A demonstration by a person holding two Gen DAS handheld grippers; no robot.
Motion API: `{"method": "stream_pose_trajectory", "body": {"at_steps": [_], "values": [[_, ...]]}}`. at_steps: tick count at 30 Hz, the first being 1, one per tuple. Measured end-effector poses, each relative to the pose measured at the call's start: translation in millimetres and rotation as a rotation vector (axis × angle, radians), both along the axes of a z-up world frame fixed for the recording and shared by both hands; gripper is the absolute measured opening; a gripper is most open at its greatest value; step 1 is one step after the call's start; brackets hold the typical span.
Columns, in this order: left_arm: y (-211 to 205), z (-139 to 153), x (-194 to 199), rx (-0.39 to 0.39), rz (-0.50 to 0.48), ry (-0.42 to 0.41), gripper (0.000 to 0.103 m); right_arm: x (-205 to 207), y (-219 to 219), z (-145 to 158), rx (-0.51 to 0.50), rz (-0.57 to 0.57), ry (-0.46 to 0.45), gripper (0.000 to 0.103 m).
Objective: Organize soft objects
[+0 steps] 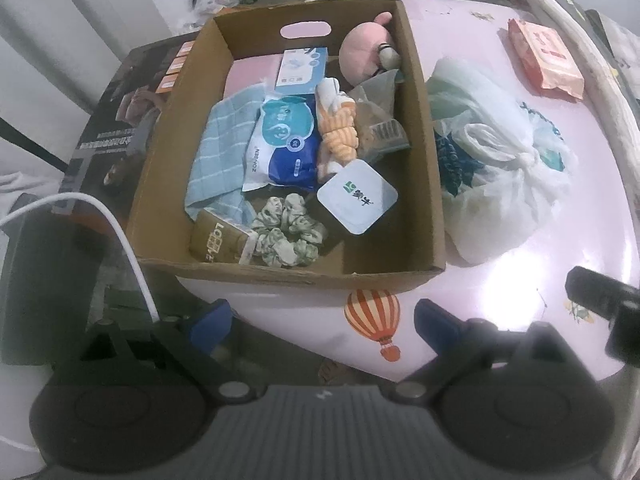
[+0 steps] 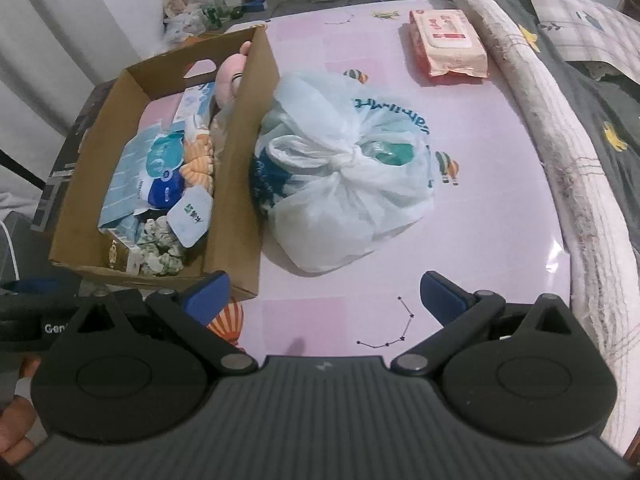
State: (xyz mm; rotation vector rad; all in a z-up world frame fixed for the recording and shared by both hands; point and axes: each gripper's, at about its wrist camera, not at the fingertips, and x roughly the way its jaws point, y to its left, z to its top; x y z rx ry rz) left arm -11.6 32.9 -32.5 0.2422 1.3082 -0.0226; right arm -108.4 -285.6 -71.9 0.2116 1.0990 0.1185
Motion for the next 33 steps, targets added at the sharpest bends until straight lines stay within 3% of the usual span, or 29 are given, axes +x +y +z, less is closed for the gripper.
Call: {"method": "stream_pose_trajectory", "body": {"at_steps": [12,33], "values": [[-1.8,-10.1,5.0,0.02,0.015,0.017,0.099,9.5,8.9,-12.9,-0.024,0.033,0.05,0.102],[11.6,-11.3,6.1,0.022,0.032,0.024,0.099,13.2,29.3,-13.8,-0.044,0.087,0.057,0.102]]}}
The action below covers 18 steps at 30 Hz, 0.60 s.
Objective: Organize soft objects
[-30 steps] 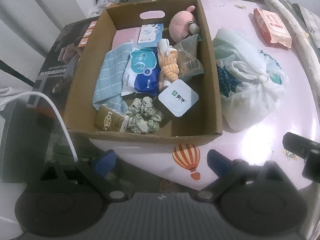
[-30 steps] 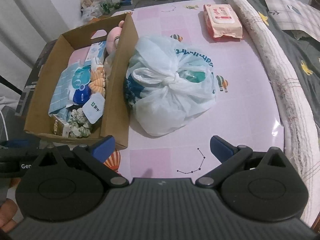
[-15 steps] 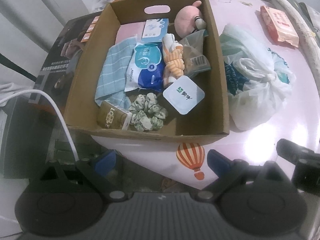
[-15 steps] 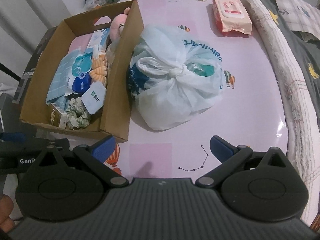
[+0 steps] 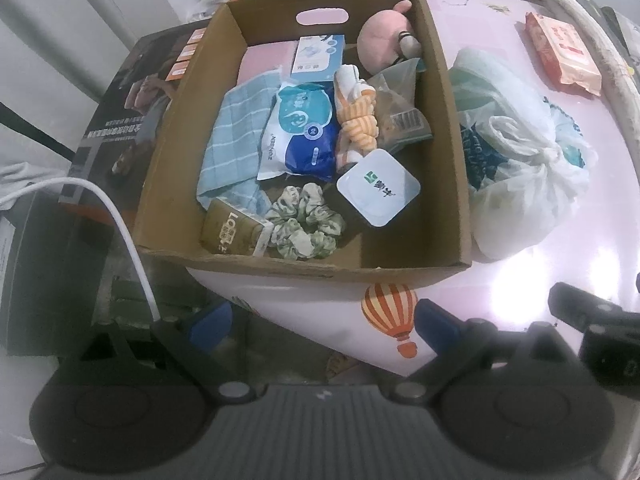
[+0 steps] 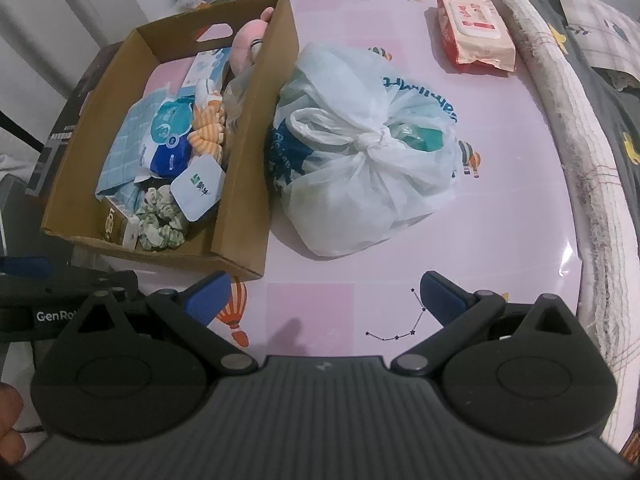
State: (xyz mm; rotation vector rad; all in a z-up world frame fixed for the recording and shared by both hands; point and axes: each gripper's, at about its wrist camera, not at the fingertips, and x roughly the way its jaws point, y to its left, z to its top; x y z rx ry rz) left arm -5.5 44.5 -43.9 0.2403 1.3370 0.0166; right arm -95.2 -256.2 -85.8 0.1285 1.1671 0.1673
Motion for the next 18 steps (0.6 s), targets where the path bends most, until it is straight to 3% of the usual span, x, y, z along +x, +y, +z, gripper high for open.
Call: {"method": "stream_pose_trajectory", "body": {"at_steps": [18], "values": [[3.6,-3.0,5.2,0.002,0.001,0.011,0.099,4.4,6.3,-3.3,-0.009,0.019,0.011,0.102]]}}
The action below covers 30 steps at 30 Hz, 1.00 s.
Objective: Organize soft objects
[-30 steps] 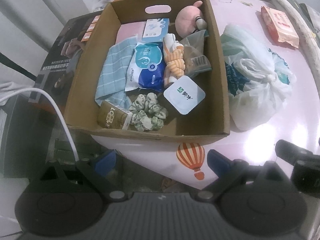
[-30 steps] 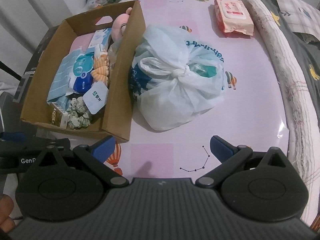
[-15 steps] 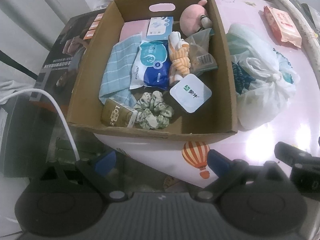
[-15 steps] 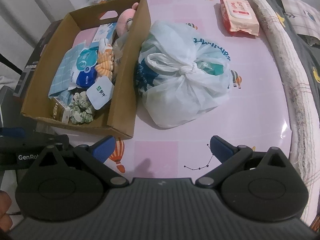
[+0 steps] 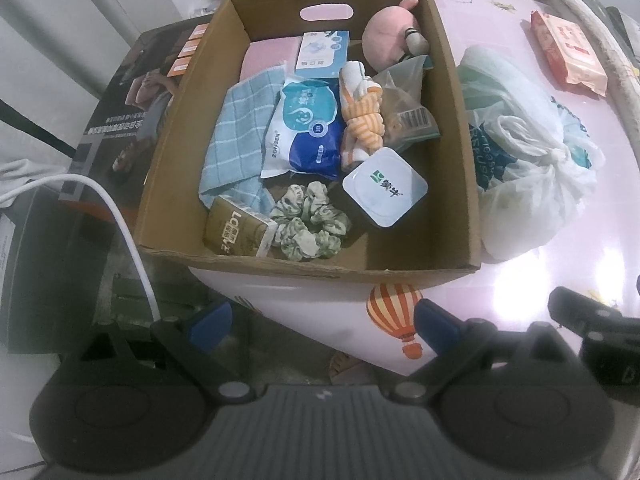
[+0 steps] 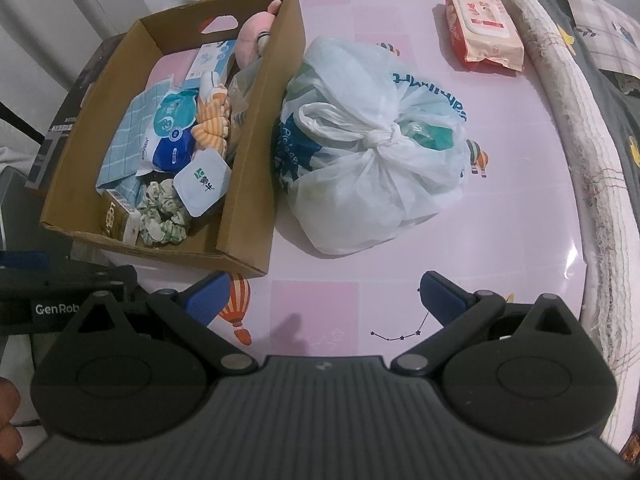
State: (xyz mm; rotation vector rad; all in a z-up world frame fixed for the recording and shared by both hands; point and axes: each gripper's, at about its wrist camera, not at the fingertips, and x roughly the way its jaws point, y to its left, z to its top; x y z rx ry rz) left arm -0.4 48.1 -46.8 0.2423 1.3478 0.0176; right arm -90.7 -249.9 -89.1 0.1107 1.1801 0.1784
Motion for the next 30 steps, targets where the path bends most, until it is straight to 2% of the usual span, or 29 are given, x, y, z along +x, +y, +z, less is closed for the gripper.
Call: {"method": "stream_pose_trajectory", "body": {"at_steps": [30], "values": [[-7.0,2.5,-1.6,0.006,-0.011,-0.006,0.099,-0.5,-7.5,0.4,0.007,-0.01,-0.003,0.102]]}}
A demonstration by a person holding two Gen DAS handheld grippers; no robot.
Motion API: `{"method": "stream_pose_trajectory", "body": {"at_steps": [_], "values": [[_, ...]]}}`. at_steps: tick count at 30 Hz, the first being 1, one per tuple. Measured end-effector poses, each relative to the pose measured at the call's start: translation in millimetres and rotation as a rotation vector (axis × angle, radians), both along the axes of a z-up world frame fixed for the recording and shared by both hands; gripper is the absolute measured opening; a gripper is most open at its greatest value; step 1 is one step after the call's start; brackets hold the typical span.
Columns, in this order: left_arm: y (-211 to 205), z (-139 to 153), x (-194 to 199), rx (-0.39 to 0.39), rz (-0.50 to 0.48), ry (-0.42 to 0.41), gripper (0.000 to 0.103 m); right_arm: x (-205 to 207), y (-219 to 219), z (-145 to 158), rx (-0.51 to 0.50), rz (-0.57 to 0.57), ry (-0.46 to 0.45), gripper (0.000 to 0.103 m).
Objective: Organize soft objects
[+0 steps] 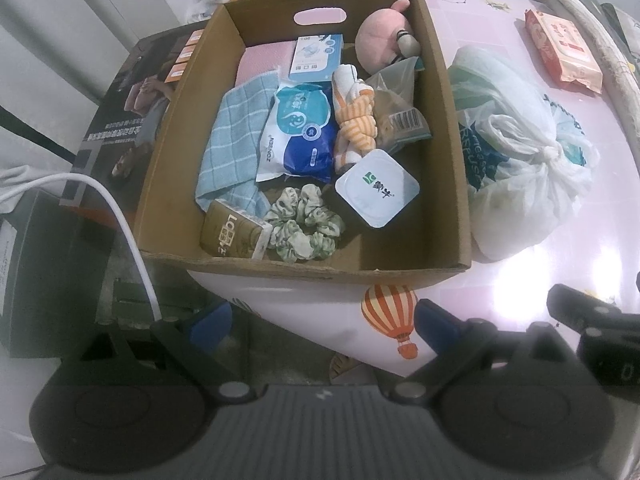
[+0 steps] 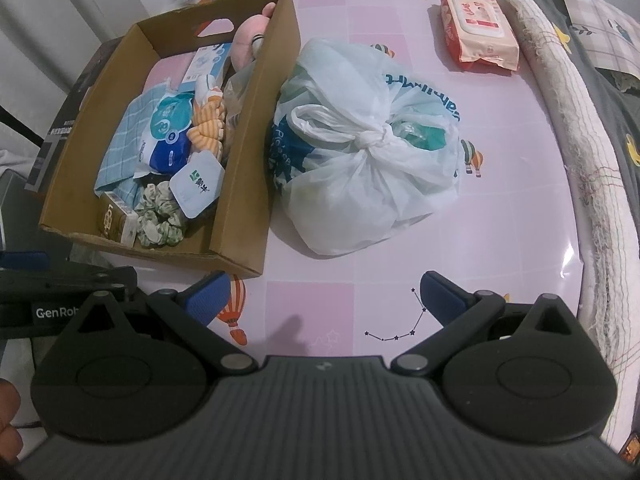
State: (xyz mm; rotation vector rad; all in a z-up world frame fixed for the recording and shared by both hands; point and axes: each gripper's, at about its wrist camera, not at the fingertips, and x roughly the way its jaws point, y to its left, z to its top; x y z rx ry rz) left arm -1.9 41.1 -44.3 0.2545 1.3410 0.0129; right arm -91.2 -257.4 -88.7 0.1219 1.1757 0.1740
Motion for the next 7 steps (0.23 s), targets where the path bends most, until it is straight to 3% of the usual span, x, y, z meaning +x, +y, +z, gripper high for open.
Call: {"method": "stream_pose_trajectory", "body": {"at_steps": [7], "values": [[1.0,-0.1,-1.1,0.0,0.001,-0.001,0.099,-1.7,1.3,-0.2,0.0,-0.001,-0.001,0.102]]}}
